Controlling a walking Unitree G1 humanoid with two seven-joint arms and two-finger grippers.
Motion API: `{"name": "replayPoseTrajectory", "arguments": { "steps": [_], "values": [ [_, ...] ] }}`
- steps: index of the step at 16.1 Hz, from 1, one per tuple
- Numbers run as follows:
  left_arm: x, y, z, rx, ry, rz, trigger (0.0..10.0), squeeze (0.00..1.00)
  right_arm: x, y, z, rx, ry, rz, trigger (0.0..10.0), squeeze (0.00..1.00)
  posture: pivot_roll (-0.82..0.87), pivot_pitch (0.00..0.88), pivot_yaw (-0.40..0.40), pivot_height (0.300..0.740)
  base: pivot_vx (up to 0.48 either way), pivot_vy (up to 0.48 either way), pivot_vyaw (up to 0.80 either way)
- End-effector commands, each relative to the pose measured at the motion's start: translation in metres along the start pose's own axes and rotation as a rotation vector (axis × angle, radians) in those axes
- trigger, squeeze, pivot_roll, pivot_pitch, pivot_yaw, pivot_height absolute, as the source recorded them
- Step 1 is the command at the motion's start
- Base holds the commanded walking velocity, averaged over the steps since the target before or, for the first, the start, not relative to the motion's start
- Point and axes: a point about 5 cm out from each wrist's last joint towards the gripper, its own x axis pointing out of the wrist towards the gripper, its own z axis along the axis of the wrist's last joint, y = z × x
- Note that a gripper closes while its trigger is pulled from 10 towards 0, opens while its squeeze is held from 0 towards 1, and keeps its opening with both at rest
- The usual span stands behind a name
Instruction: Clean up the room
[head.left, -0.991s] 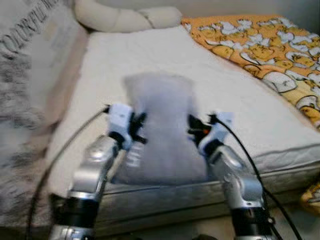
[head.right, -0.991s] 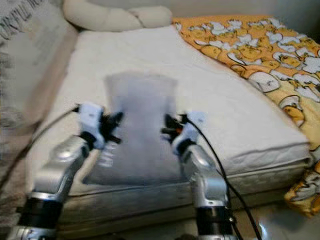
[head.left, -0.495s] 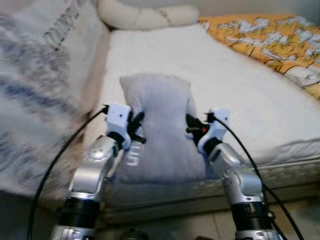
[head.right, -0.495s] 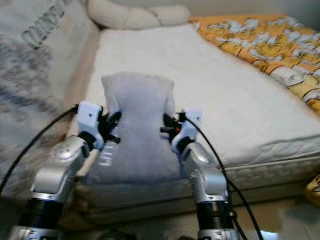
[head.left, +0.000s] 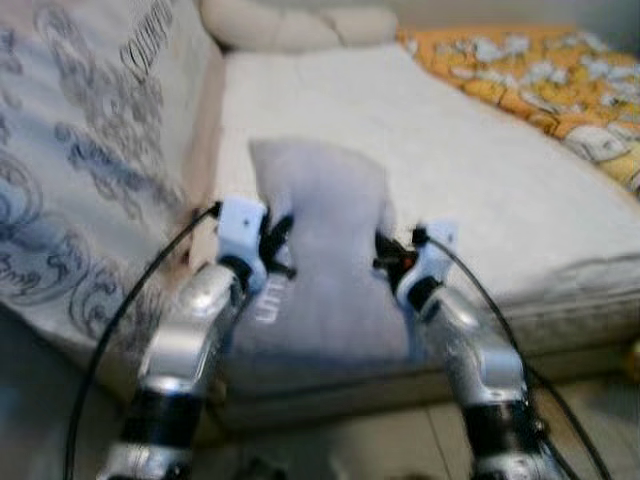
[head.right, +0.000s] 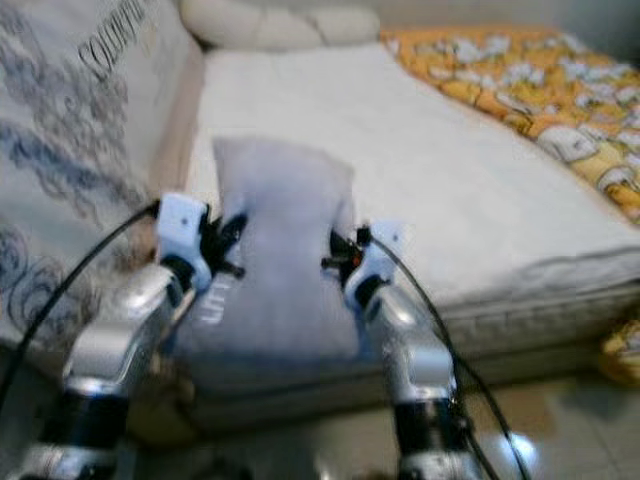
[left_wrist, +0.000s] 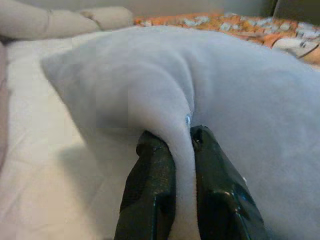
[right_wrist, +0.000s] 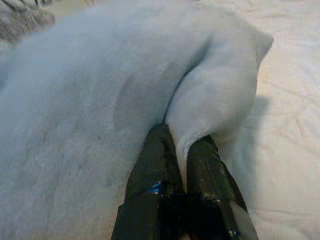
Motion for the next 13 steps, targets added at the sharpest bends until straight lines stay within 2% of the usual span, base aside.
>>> {"name": "replayPoseTrajectory", "arguments": {
  "steps": [1, 10, 13],
  "values": [
    [0.0062, -0.0081, 0.016, 0.016, -0.064, -0.032, 10.0, 0.0, 0.0021, 0.0018, 0.0129, -0.007, -0.051, 0.017, 10.0, 0.0, -0.05, 0.0, 0.019, 0.74, 0.319, 0.0, 0.0],
    [0.0099, -0.0095, 0.0153, 0.015, -0.063, -0.039, 10.0, 0.0, 0.0035, 0.0033, 0.0114, -0.064, -0.03, 0.048, 10.0, 0.0, -0.05, 0.0, 0.013, 0.74, 0.325, 0.0, 0.0],
    [0.0112, -0.0098, 0.0151, 0.017, -0.061, -0.045, 10.0, 0.0, 0.0048, -0.0005, 0.0115, -0.07, -0.031, 0.017, 10.0, 0.0, -0.05, 0.0, 0.016, 0.74, 0.331, 0.0, 0.6]
  ]
}}
